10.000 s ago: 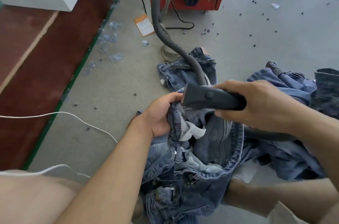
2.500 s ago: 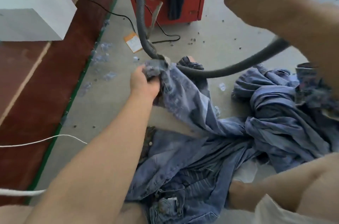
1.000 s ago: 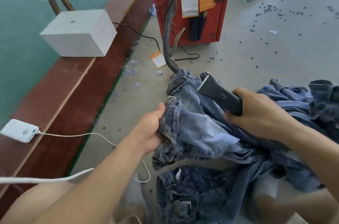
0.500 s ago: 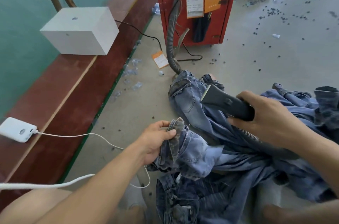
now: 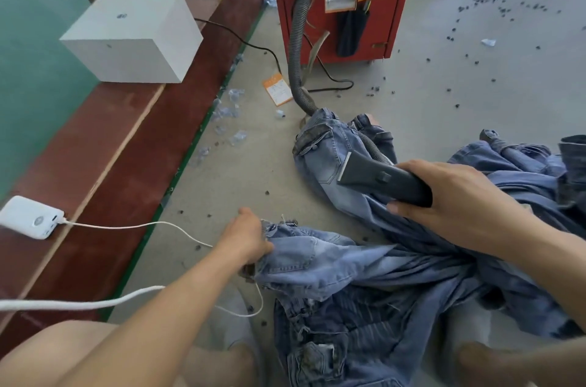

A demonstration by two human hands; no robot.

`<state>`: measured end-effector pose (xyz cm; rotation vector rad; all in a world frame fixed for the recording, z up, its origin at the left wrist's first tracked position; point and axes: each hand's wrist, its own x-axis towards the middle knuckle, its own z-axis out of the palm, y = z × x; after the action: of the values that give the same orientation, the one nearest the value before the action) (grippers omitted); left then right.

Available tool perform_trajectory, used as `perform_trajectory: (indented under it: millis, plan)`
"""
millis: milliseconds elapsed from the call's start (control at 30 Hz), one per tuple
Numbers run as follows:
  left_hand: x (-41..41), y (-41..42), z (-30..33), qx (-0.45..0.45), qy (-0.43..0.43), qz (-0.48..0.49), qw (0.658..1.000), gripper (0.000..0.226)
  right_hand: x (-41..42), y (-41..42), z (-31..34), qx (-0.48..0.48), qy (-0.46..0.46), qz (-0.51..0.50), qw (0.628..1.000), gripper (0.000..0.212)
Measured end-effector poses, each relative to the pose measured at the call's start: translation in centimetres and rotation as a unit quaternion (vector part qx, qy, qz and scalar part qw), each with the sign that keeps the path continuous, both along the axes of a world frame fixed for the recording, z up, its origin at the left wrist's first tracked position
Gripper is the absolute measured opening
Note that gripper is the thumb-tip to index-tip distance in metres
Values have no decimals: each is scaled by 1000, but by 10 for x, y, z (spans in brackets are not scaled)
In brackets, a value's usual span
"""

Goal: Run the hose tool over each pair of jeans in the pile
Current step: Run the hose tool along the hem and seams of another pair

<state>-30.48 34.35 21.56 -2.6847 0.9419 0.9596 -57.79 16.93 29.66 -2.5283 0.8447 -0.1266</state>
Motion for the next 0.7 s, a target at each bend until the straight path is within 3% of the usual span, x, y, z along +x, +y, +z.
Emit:
perform_trajectory:
  millis: [67,167,367,500,567,600,667,700]
  plan:
    - [10,1,1,33,-14,-33,999,41,1,0,-2,1,2,6,1000,33]
    - [20,5,-2,11,-22,-37,999,7,3,2,-5,-2,7,15,1000,35]
    - [15,17,-15,44,-108,-116,986,27,2,2,-6,-3,5,16,1000,37]
    - [15,13,-20,-38,-132,-112,984,13,2,2,-7,-2,11,17,1000,36]
    - [23,7,-21,-121,-14,57,991,13,2,3,-8,1,13,19,1000,35]
    - [25,4,-18,-162,98,184,965,18,2,3,-8,3,14,20,1000,35]
    - [26,1,-10,-201,306,382,848,12,2,5,-7,6,16,21,1000,36]
    - [25,0,-4,-212,381,426,793,9,2,5,-6,7,18,21,1000,36]
